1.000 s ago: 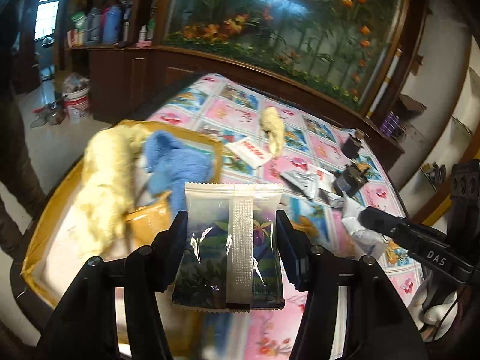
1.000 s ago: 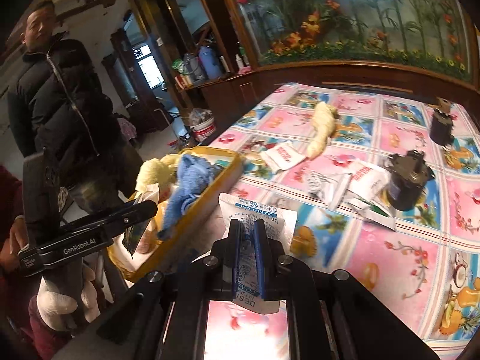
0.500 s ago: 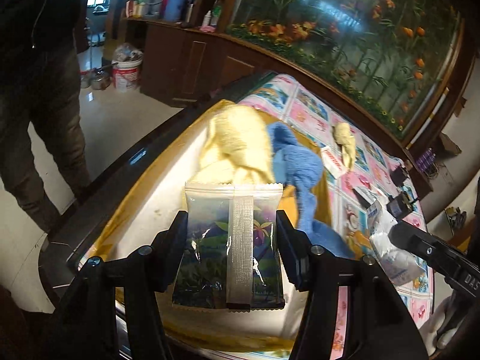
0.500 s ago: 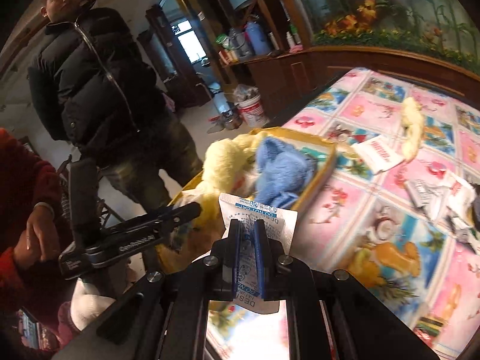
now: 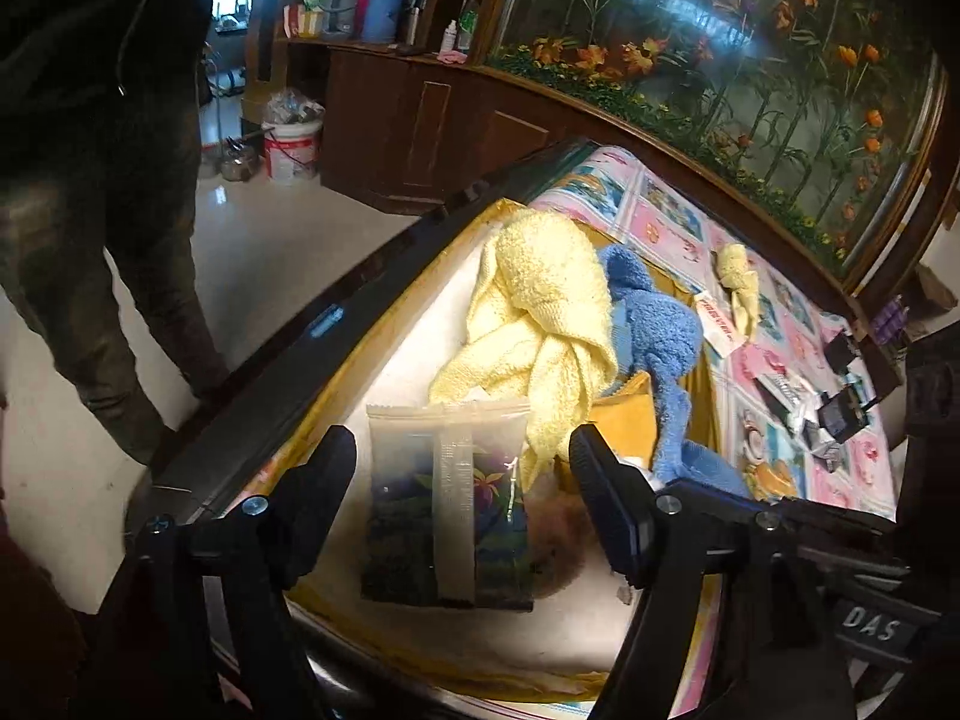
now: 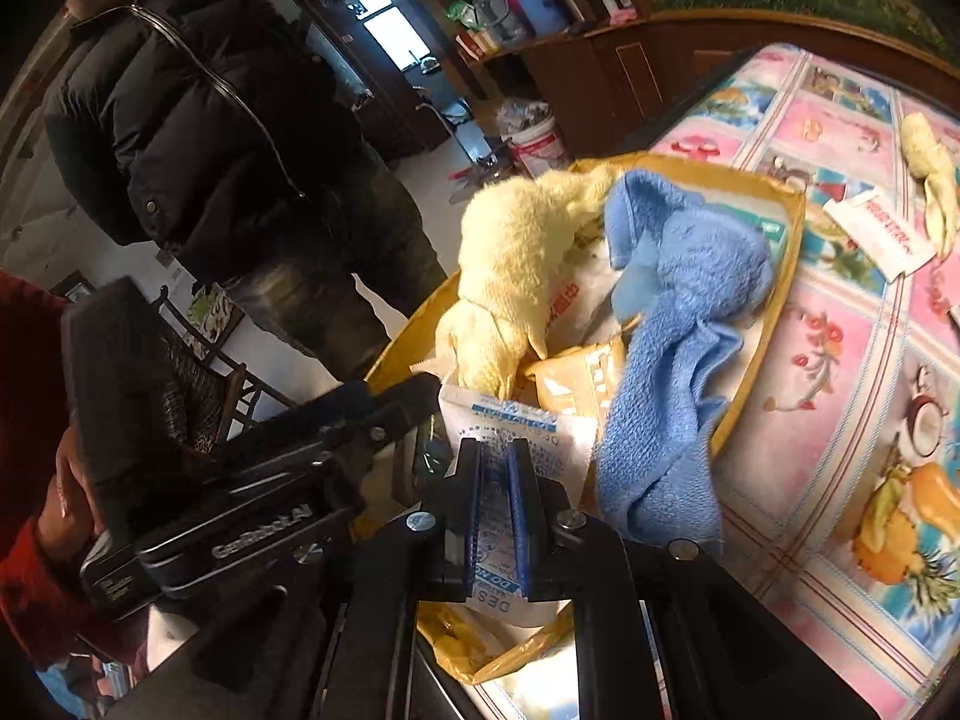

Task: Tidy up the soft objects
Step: 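Carry the snack pack and desiccant packet into the box and lower them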

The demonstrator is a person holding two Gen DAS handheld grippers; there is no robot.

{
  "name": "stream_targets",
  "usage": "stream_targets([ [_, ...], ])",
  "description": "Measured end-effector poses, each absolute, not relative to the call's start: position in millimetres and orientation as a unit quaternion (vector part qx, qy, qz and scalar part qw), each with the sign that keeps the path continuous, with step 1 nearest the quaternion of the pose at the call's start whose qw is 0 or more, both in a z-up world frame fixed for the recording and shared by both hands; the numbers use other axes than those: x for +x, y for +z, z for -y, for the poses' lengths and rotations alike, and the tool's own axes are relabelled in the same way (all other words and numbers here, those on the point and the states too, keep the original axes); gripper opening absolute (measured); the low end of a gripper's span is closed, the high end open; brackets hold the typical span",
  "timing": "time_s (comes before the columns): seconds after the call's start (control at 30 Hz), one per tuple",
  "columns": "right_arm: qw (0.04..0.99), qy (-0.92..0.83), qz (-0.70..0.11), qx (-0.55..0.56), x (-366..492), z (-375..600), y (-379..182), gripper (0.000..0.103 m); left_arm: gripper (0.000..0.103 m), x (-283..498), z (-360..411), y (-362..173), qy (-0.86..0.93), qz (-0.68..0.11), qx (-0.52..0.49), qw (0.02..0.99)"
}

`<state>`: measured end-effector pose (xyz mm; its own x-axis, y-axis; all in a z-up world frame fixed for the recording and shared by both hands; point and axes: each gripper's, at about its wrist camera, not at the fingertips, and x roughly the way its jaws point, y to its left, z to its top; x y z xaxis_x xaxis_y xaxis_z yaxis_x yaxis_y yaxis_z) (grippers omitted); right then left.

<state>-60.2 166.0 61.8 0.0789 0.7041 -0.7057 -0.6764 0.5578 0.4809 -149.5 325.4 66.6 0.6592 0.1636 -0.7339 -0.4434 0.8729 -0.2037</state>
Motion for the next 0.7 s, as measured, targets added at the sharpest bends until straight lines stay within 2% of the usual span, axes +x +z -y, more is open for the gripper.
stream_targets([
  [0.2,0.735,0.466,-0.492,0.011,-62,-168,55,0.014,0.078,-151,-321,74,0.212,-0.367,-0.142,0.894],
  [0.27,0.741,0.468,-0.482,0.007,-65,-167,60,0.019,0.078,-151,-320,74,0.219,-0.367,-0.134,0.894],
  [0.33,0.748,0.468,-0.471,0.004,-69,-170,66,0.032,0.078,-150,-319,75,0.221,-0.369,-0.131,0.893],
  [0.37,0.750,0.468,-0.467,0.004,-70,-169,69,0.033,0.078,-149,-318,75,0.221,-0.369,-0.132,0.893],
  [0.5,0.756,0.466,-0.460,0.005,-71,-165,76,0.034,0.078,-150,-317,76,0.221,-0.370,-0.131,0.893],
  [0.7,0.765,0.456,-0.455,0.018,-66,-147,82,0.042,0.078,-155,-307,83,0.220,-0.366,-0.124,0.896],
])
